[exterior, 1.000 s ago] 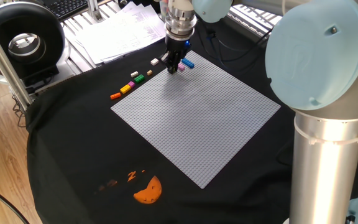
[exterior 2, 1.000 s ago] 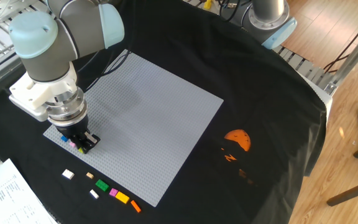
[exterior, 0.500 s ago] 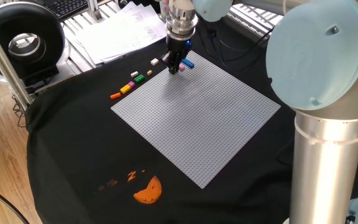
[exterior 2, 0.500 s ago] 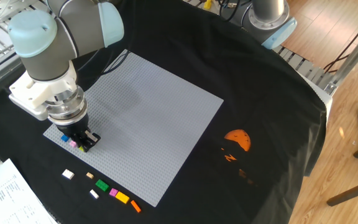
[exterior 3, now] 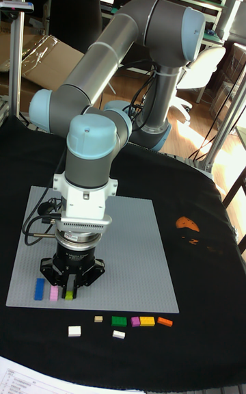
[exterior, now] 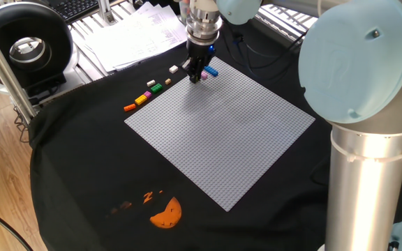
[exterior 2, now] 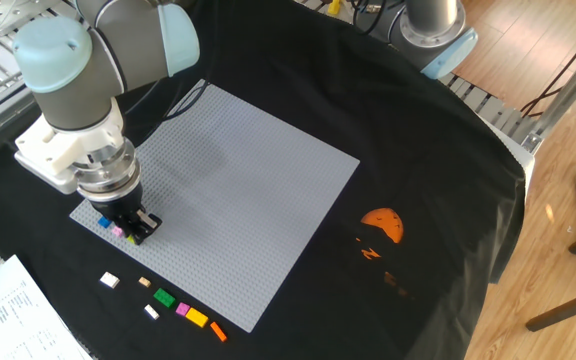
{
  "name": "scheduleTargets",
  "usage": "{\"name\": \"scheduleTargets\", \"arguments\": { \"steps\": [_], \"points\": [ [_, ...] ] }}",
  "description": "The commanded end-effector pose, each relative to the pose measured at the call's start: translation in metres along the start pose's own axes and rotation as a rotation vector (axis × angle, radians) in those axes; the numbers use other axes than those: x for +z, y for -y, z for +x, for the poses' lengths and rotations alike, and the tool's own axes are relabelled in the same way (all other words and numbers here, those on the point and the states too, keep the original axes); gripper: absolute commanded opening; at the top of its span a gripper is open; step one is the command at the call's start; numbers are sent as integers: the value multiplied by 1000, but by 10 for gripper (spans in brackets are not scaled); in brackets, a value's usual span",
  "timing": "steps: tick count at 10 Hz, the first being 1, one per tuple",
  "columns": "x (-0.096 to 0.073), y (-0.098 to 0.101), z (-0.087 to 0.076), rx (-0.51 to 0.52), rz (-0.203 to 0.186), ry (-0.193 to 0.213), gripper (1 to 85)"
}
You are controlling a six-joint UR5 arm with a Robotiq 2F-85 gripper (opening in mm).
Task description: Build with small Lego blocks
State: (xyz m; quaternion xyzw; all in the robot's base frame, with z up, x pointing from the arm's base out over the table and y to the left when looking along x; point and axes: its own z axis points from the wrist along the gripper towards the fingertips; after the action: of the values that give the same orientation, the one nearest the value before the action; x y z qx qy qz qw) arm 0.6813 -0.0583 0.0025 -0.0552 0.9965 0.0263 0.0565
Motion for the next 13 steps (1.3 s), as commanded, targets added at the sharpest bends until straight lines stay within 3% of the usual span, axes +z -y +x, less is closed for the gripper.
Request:
{"name": "scheduleTargets", "arguments": {
  "steps": [1,13],
  "points": [
    [-1,-1,-2,9,-9,5,20],
    [2,0,-7,14,0,15,20]
  ]
}}
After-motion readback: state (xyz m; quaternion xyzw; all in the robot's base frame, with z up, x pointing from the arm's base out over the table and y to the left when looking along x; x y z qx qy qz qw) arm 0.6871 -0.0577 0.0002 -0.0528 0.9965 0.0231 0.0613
